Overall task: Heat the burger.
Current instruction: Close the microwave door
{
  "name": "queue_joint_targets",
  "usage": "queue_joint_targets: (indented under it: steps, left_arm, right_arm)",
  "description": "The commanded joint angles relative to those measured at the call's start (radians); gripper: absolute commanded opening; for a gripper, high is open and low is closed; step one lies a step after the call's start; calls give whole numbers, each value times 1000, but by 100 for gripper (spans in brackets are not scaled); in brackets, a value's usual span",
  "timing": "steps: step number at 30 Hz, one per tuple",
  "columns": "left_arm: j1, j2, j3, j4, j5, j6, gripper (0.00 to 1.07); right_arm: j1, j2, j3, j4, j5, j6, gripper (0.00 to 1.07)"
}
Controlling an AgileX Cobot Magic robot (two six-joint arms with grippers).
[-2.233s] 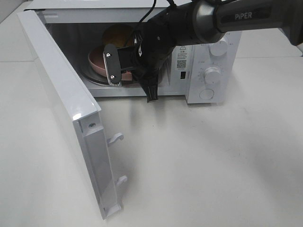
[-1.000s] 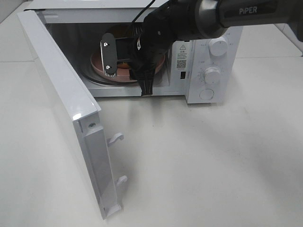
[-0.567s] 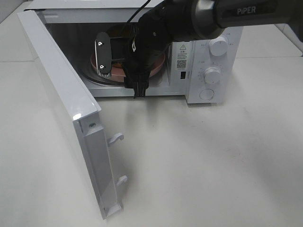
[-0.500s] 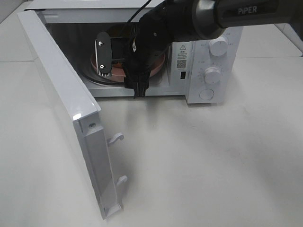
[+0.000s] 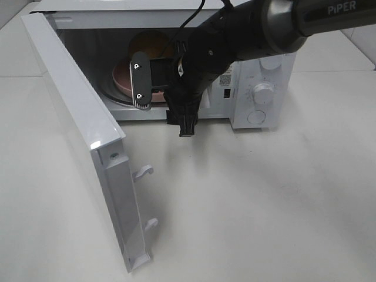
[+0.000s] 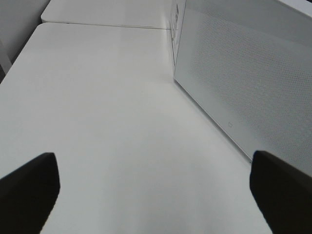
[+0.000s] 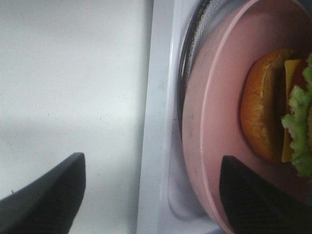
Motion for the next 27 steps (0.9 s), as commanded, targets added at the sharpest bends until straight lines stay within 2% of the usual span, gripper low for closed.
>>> queue_joint_targets:
  steps: [1,14,27]
  left_arm:
    - [-4,-22,2,-2,-8,0,98]
    - [-4,-22,2,-2,-8,0,98]
    - [-4,-22,2,-2,-8,0,98]
  right_arm:
    - [2,-52,60,-4,-41,33,78]
    - [1,-174,212,-4,-60,143,76]
    - [1,-324,330,0,-28,575,77]
